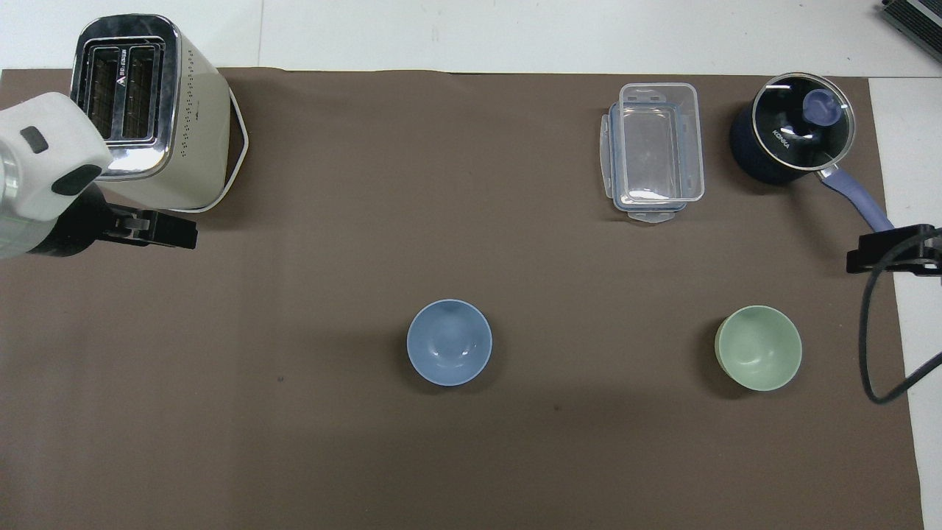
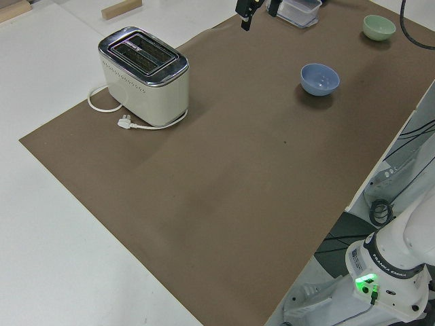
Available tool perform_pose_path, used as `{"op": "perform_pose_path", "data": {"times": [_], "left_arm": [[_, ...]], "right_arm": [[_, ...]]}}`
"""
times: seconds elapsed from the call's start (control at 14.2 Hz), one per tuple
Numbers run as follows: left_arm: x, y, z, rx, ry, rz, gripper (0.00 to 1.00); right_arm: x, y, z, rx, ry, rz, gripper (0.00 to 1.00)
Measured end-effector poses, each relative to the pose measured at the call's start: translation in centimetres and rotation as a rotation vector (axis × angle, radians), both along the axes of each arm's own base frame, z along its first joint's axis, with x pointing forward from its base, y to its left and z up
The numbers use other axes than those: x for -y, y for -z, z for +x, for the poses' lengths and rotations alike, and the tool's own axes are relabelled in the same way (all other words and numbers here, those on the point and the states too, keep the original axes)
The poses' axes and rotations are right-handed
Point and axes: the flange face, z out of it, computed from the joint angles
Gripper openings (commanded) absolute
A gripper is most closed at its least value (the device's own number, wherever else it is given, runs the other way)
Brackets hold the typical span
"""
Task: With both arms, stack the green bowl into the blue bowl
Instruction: 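Release the blue bowl and withdraw the left gripper to rest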
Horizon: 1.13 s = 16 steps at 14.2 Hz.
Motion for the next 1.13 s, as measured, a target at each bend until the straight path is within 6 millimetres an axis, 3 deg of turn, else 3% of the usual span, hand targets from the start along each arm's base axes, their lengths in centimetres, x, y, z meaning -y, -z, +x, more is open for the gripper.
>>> {"op": "perform_pose_path", "data": {"times": [0.21, 1.13], "left_arm": [[-1.3, -0.5, 1.2, -0.013, -0.015, 0.003, 1.00], [-2.2, -0.3, 0.9, -0.048, 0.003, 0.010, 1.00]], "right_arm": [[0.0, 0.0, 0.0, 0.000, 0.000, 0.000, 1.00], [0.0, 0.0, 0.0, 0.000, 0.000, 0.000, 1.00]]}}
